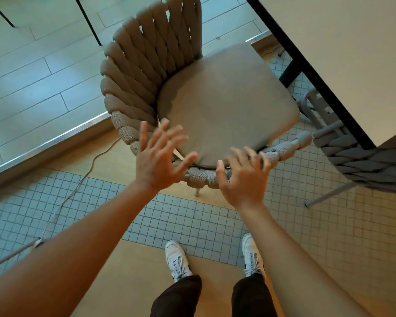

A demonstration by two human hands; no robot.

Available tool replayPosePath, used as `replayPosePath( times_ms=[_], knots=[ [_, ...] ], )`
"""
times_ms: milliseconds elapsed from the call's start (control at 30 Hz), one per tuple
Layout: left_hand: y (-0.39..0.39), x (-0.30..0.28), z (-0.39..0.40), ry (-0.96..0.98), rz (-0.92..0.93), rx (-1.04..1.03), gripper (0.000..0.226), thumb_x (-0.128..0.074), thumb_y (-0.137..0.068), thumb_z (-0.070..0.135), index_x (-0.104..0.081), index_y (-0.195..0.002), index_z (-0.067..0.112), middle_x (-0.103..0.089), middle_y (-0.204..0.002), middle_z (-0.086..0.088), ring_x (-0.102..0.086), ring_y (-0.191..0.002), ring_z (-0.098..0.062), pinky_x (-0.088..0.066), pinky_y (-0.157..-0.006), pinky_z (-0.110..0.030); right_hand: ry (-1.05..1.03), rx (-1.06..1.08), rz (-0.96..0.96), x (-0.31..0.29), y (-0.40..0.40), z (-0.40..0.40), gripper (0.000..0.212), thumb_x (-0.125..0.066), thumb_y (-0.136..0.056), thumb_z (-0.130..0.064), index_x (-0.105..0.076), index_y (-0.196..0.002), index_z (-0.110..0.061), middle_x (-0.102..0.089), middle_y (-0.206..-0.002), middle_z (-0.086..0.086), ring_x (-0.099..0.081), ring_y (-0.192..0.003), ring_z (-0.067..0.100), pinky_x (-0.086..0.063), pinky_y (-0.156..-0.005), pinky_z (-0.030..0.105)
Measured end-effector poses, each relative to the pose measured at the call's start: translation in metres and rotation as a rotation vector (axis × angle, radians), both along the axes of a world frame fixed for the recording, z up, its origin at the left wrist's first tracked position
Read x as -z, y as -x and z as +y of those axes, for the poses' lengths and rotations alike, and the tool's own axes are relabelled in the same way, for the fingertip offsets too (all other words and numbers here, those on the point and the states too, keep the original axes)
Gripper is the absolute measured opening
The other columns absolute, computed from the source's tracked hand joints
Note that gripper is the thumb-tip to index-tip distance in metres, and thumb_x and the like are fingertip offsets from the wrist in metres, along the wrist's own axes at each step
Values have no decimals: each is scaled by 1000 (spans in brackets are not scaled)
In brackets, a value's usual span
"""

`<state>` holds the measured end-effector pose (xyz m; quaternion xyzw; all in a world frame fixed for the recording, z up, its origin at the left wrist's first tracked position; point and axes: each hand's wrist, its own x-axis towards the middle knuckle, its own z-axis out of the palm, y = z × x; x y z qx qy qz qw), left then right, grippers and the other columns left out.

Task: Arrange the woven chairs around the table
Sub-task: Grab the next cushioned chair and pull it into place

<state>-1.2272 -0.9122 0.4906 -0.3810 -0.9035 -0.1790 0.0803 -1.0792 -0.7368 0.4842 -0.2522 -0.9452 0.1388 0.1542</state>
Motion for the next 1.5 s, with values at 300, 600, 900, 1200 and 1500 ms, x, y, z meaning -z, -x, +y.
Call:
replayPosePath(
  times_ms=[300,600,900,1200,1500],
  knots=[
    [17,-2,13,-653,-754,-1052,100,-63,-92,2,1,-162,33,-8,-171,6,-25,-153,-24,-39,-117,-47,861,870,273,-15,38,-25,123,-75,-85,-3,12,-161,-46,23,-170,10,-5,-158,37,-32,-118,59],
    [-5,-2,19,-599,-739,-1021,95,-57,-95,1,3,-162,32,-7,-170,7,-31,-150,-24,-42,-109,-37,868,854,344,-15,20,-15,117,-61,-85,13,14,-164,-29,-8,-168,15,-37,-147,28,-44,-106,28],
    [-11,1,22,-581,-734,-1045,96,-55,-95,-1,5,-163,29,-4,-171,5,-29,-150,-23,-31,-97,-22,849,843,310,-12,13,-10,118,-62,-87,13,16,-163,-32,-5,-168,16,-43,-143,28,-42,-91,20],
    [-3,-2,27,-559,-712,-1007,95,-55,-96,1,8,-163,24,-3,-171,3,-28,-151,-24,-30,-100,-23,852,803,286,-16,18,-4,119,-64,-88,9,19,-162,-32,-2,-168,17,-46,-140,29,-49,-95,28],
    [-11,-14,10,-245,-551,-711,75,-42,-104,17,4,-162,8,13,-170,-8,7,-157,-26,-11,-127,-45,508,441,-168,-20,-17,5,106,-59,-94,-44,16,-163,-15,34,-163,26,24,-154,38,9,-125,57]
  ],
)
